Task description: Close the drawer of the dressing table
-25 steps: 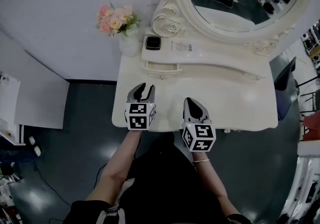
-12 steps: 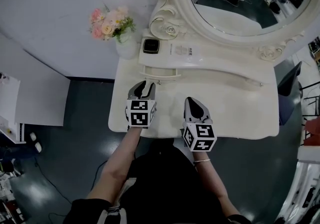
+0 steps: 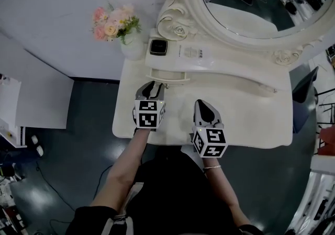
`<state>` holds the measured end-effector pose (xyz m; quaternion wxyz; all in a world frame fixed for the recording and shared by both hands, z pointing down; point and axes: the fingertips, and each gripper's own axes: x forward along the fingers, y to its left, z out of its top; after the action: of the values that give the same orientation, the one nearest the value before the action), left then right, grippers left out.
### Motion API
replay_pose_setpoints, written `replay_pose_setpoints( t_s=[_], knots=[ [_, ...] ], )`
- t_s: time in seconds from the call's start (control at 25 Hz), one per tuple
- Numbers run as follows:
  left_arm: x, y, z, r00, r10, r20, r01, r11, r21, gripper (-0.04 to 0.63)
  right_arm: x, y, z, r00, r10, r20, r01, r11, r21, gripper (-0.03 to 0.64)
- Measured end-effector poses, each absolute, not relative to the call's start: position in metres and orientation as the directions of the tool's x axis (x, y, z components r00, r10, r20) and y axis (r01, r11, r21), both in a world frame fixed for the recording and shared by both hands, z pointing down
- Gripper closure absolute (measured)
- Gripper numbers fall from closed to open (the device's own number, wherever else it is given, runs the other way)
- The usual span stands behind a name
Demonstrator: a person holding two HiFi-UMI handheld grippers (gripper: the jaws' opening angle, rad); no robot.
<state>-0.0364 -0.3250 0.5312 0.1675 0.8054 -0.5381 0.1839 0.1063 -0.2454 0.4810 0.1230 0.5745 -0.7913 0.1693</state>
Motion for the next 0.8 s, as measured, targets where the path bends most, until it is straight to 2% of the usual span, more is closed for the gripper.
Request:
replay_pose_setpoints(
  t_s=[0.8],
  knots=[
    [-0.036,-0.339,0.534,0.305,-0.813,0.495,-0.944,-0.326,0.048,0.448,0.097,-0.234,0.473,-0.319,-0.871,0.373,-0.948,0.298,-0.115,0.612]
  ],
)
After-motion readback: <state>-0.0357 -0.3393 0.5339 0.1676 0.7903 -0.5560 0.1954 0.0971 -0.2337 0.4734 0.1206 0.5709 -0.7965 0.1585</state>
